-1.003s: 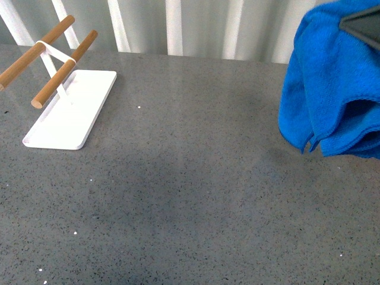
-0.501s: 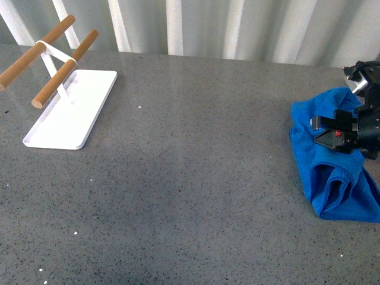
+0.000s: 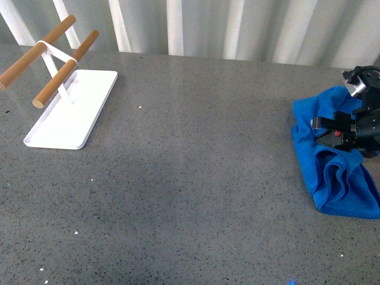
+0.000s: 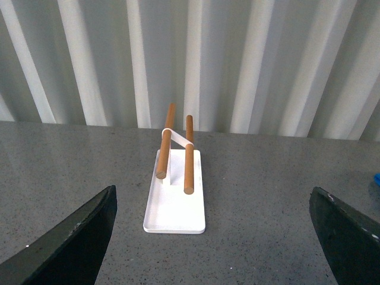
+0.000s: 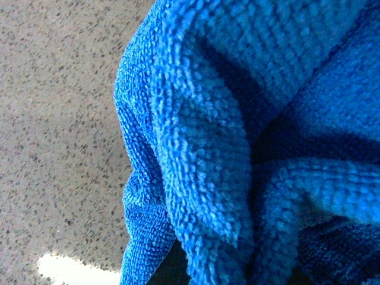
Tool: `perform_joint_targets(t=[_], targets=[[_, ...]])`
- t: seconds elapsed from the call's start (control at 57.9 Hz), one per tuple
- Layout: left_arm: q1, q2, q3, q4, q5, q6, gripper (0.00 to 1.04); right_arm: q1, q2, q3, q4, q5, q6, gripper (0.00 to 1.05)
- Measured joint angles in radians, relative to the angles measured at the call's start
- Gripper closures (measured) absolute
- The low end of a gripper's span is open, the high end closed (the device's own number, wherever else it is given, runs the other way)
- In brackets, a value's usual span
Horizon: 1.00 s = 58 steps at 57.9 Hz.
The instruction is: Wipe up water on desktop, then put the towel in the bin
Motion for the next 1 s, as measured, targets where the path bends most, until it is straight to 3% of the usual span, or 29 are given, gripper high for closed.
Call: perform_joint_targets(t=[0.225, 0.398, 0.691, 0.83, 1.003], targets=[[0.000, 0.000, 0.000, 0.000, 0.000, 0.000, 0.07, 0.001, 0.071, 0.141, -0.031, 0.057, -0.024, 1.00], [0.000, 0.000, 0.000, 0.000, 0.000, 0.000, 0.07, 0.043, 0.158, 0.301, -0.034, 0.045, -0.024, 1.00], [0.000, 0.000, 0.000, 0.000, 0.000, 0.000, 0.07, 0.224, 0.287, 0.597, -0.186, -0.056, -0.026, 1.00], [0.000, 0.000, 0.000, 0.000, 0.000, 0.000, 0.07, 0.298, 0.294, 0.609, -0.240, -0.069, -0.034, 1.00], [0.000, 0.000, 0.000, 0.000, 0.000, 0.000, 0.07, 0.347, 0.220, 0.473, -0.242, -0.071, -0.125, 1.00]])
